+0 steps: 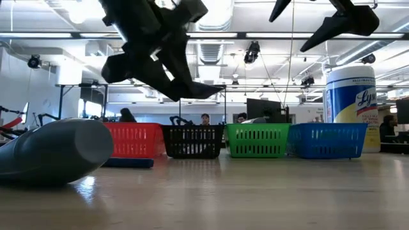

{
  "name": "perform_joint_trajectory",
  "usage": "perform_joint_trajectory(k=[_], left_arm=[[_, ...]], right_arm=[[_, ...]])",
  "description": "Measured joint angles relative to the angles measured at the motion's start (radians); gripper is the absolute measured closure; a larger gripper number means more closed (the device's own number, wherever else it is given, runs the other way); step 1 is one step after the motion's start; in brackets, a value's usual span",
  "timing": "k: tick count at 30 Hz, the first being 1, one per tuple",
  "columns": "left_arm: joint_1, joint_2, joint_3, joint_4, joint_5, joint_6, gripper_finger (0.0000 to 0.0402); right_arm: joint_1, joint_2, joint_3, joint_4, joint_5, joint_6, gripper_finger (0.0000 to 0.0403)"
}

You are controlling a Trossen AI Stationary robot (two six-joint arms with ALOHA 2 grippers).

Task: Pick & Place Travel size toiletries
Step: Put the blue shave cream into the black bin, then put the black deodorant into the green bin

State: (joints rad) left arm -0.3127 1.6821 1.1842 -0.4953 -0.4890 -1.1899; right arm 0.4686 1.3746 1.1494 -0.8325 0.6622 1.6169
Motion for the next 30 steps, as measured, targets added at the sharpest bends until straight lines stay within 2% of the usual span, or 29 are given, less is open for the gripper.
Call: perform_joint_trajectory(k=[5, 10, 13, 16, 19, 27, 30], left_arm=[[0.056, 0.003, -0.014, 0.037, -0.071, -0.135, 0.0267], [0.124, 0.015, -0.032, 0.065, -0.071, -0.127, 0.0266], [0.166, 0.026, -0.033, 0.076, -0.041, -0.126, 0.0266], [0.198, 0.047, -0.034, 0.078, 0.033, -0.105, 0.0263], [0.207, 0.064, -0.037, 0.077, 0.074, -0.134, 0.0248], [0.208, 0.072, -0.041, 0.078, 0.058, -0.2, 0.0186], [0.209, 0.067, -0.039, 0.079, 0.12, -0.18, 0.0168]], right_arm=[[0.0, 0.001, -0.009, 0.0, 0.001, 0.0, 0.004], [0.0, 0.007, -0.009, 0.0, 0.001, -0.001, 0.004], [0.0, 0.009, -0.011, -0.001, 0.001, -0.004, 0.0039], [0.0, 0.01, -0.016, -0.001, 0.002, -0.005, 0.004], [0.0, 0.01, -0.028, -0.001, 0.002, -0.002, 0.004], [0.0, 0.01, -0.043, 0.0, -0.005, -0.001, 0.0039], [0.001, 0.009, -0.043, 0.001, -0.007, -0.002, 0.004]])
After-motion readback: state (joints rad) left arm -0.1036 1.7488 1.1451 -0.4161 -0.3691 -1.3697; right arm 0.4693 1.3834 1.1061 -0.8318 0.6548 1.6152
